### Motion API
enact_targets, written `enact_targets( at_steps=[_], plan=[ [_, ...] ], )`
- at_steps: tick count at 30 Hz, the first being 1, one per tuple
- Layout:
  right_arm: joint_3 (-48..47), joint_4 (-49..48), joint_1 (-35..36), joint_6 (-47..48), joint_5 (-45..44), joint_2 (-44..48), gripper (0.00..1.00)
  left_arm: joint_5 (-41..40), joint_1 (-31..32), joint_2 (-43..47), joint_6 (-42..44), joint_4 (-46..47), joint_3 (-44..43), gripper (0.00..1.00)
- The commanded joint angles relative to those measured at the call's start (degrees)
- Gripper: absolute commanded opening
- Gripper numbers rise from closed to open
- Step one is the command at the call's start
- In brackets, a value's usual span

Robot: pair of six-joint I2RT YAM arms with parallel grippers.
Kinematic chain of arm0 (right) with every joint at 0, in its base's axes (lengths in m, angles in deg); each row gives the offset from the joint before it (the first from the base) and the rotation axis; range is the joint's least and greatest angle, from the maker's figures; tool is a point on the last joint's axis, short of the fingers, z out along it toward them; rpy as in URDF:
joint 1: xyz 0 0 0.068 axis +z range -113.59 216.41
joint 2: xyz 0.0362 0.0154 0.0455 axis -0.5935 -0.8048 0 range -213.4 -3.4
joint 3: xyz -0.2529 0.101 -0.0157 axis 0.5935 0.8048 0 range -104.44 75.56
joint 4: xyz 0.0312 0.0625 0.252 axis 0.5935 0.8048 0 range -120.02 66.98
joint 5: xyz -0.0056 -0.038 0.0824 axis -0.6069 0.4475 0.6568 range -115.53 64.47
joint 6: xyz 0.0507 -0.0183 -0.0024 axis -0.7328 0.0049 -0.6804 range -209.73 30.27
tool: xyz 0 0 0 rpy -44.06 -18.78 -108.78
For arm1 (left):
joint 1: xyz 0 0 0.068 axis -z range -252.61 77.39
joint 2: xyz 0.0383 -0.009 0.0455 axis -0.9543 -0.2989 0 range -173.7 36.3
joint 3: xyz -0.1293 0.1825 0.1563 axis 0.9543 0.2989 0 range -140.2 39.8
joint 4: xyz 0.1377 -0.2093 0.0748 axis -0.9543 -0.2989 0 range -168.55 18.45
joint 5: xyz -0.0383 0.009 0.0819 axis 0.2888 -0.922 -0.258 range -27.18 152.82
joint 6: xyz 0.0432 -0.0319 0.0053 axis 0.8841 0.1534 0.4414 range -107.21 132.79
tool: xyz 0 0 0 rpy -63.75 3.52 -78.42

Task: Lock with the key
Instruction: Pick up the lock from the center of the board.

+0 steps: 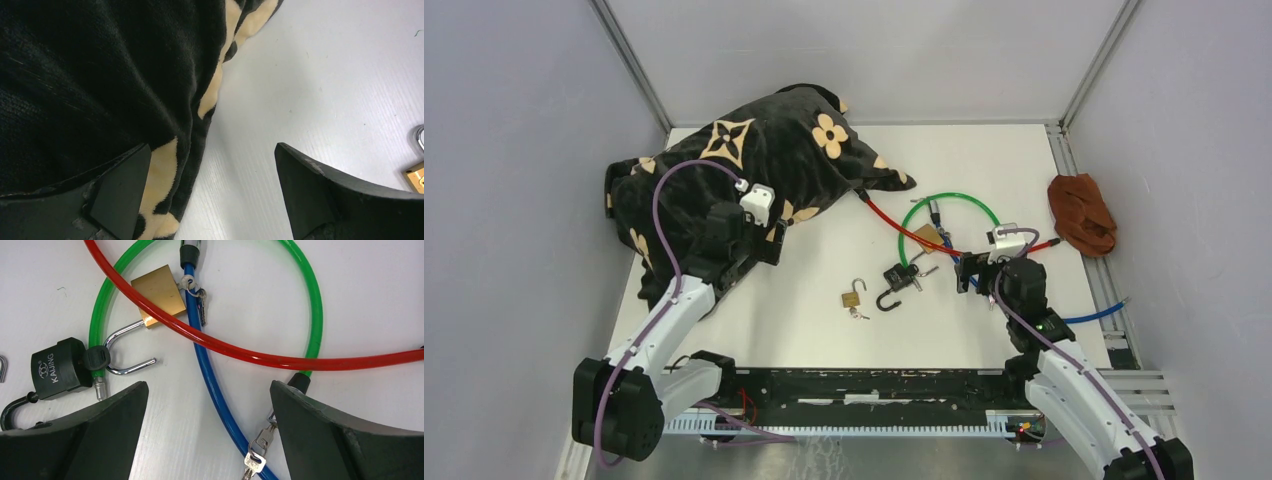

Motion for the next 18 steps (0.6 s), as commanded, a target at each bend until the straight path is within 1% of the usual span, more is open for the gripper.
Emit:
enact_targets(
  at_steps=[1,3,5,6,9,12,13,14,18],
  plan=[
    [0.9,-3.4,0.1,0.5,-1.6,3.3,0.98,0.9,-0.5,1.4,-3.1,4.5,0.8,1.0],
    [1.1,-3.9,0.1,0.2,-3.1,4.4,0.98,2.4,-0.7,1.5,-3.2,4.3,0.7,1.0],
    [1.2,-5.8,0.1,-2.5,-4.9,5.2,0.98,3.3,-0.8,1.5,-3.1,4.0,0.6,1.0],
    [1.2,-7.4,0.2,-2.7,-4.3,5.5,0.98,3.8,-0.9,1.5,-3.0,3.9,0.6,1.0],
    [0.1,-11.5,0.1,-1.9,0.4,6.1,0.98,4.9,-0.9,1.1,-2.7,3.4,0.6,1.0],
    [-2.7,-17.0,0.2,5.0,10.2,3.5,0.98,5.9,-1.1,1.2,-2.6,3.3,0.6,1.0],
    [-5.0,-16.4,0.1,6.4,10.9,1.2,0.98,6.1,-1.0,1.3,-2.4,3.3,0.6,1.0],
    [-8.9,-13.5,0.2,7.3,10.5,-2.6,0.94,6.2,-1.0,1.4,-2.3,3.2,0.7,1.0],
    [-28.2,5.5,0.4,15.0,9.7,-21.5,0.71,6.6,-1.1,1.6,-1.7,3.4,1.1,1.0]
  ],
)
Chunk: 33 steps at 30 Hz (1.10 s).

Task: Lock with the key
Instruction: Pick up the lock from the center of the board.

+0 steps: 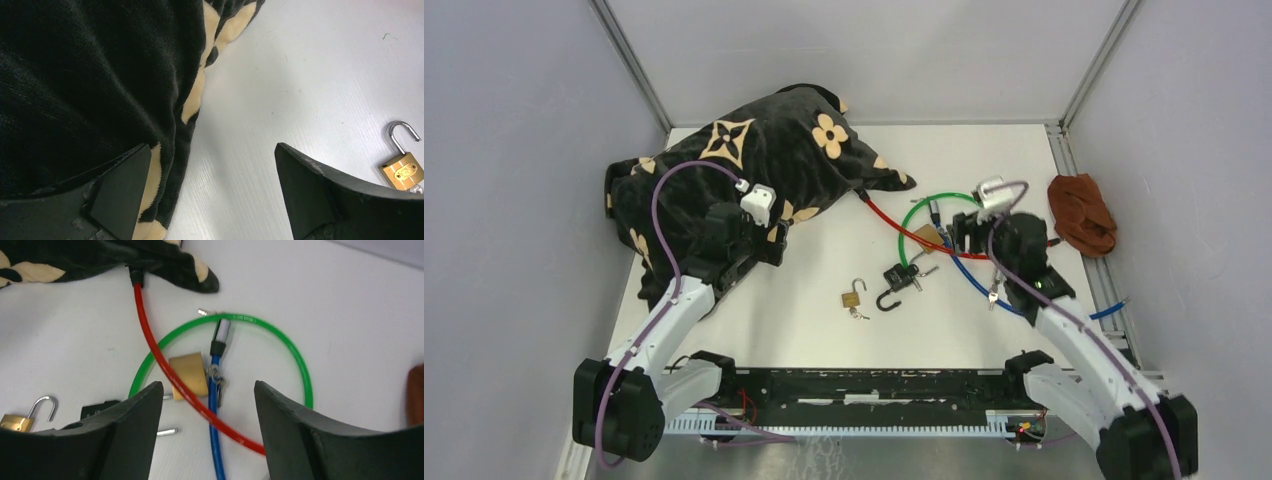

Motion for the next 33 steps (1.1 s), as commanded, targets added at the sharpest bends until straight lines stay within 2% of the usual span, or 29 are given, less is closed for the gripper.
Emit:
enact_targets(
  at_steps=[1,4,10,15,21,33],
  plan=[
    [-21.0,15.1,0.8,9.9,2.4,-18.6,0.68,2.1,-0.4,1.2,-0.4,1.7,0.5,1.0],
    [-27.3,19.6,3.1,14.7,0.7,-28.0,0.64,3.2,-0.4,1.0,-0.2,1.5,0.5,1.0],
    [-35.3,25.7,6.5,20.7,3.3,-42.2,0.58,4.1,-0.4,0.5,0.3,1.3,0.7,1.0],
    [-40.2,31.8,8.1,23.5,3.7,-50.7,0.53,4.7,-0.4,-0.1,0.6,1.1,0.7,1.0],
    [-41.5,33.3,8.1,23.5,1.4,-56.7,0.5,5.4,-0.4,-0.7,0.8,0.9,0.6,1.0],
    [-41.4,30.8,8.6,21.2,1.9,-58.7,0.16,6.2,-0.3,-0.7,1.1,0.6,0.6,1.0]
  ],
)
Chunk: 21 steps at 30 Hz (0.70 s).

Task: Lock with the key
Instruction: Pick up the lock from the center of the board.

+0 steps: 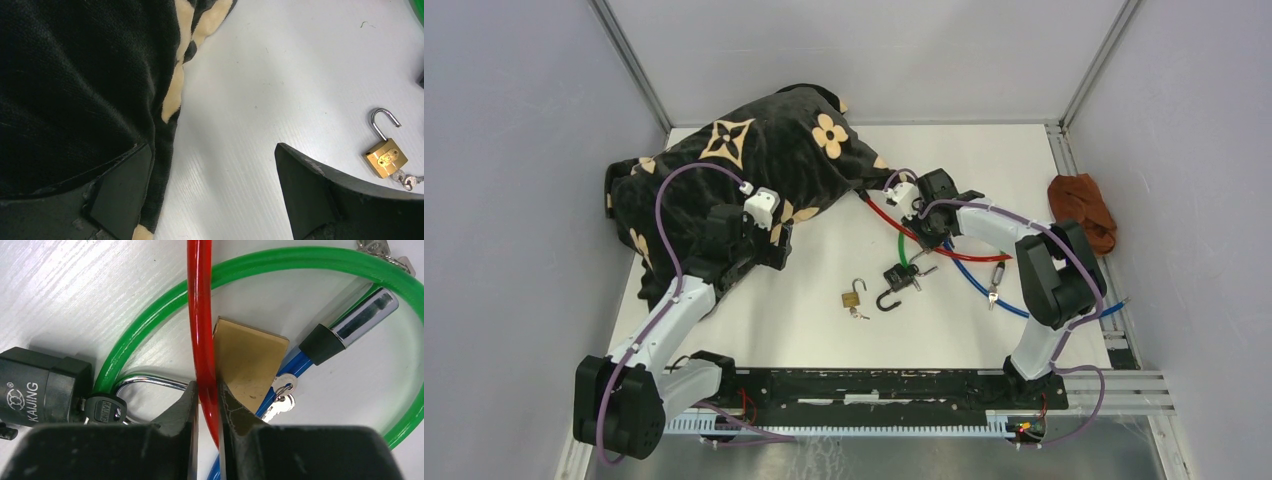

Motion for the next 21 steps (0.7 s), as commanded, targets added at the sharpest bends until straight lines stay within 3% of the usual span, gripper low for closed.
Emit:
enact_targets(
  at_steps=[1,3,8,14,21],
  plan=[
    [-1.2,-0.5,0.6,-1.0,0.2,-0.9,0.12,1.7,-0.3,0.0,1.1,0.7,-0.1,1.0],
    [-1.3,-0.4,1.0,-1.4,0.5,-0.8,0.0,1.7,-0.3,0.1,1.0,0.6,-0.1,1.0],
    [-1.1,-2.4,1.2,-5.1,6.2,4.5,0.0,1.7,-0.3,0.2,1.1,0.5,-0.2,1.0],
    [3.4,-13.6,1.0,-15.6,13.1,15.3,0.0,1.9,-0.3,0.1,1.9,-0.4,-2.3,0.98],
    [9.9,-28.7,1.1,-32.2,19.3,25.7,0.0,9.7,-0.1,-1.3,5.1,-11.7,-14.9,0.84]
  ],
)
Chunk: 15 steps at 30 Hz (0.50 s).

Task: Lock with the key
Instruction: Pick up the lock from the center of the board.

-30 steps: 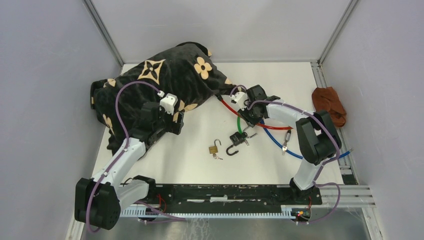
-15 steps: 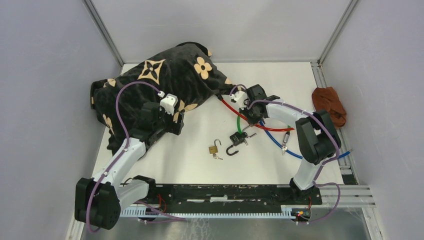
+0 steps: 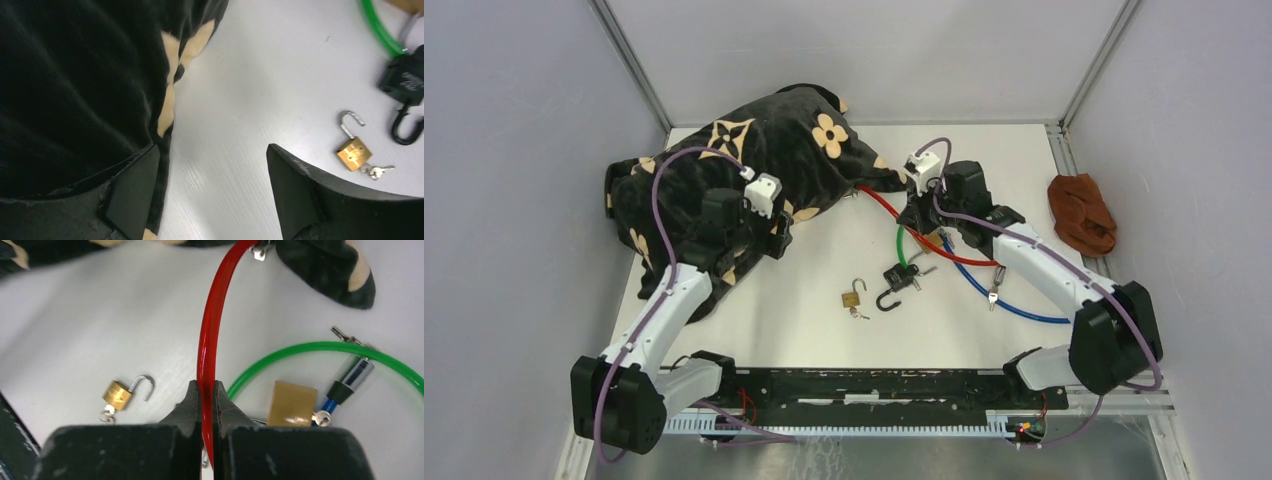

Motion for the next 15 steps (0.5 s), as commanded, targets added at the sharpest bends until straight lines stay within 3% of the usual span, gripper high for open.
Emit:
enact_targets(
  at_steps=[1,5,9,12,15],
  plan=[
    [4.8,-17.3,0.4,-14.4,5.9,7.1,0.0,9.3,-0.1,-0.5,3.9,-7.7,-10.9,0.81],
    [9.4,-22.7,2.5,-19.7,5.9,9.3,0.0,16.7,1.6,-2.2,1.6,-16.3,-17.5,0.73],
    [13.2,-27.9,6.1,-24.9,4.1,10.4,0.0,19.4,6.7,-2.9,-4.3,-22.4,-17.8,0.71],
    [16.4,-36.7,7.7,-32.0,1.8,12.3,0.0,16.2,14.8,1.0,-6.7,-22.0,-16.0,0.77],
    [15.9,-39.9,10.8,-33.8,-4.0,14.6,0.0,10.4,23.6,6.7,-8.5,-14.7,-11.6,0.87]
  ],
)
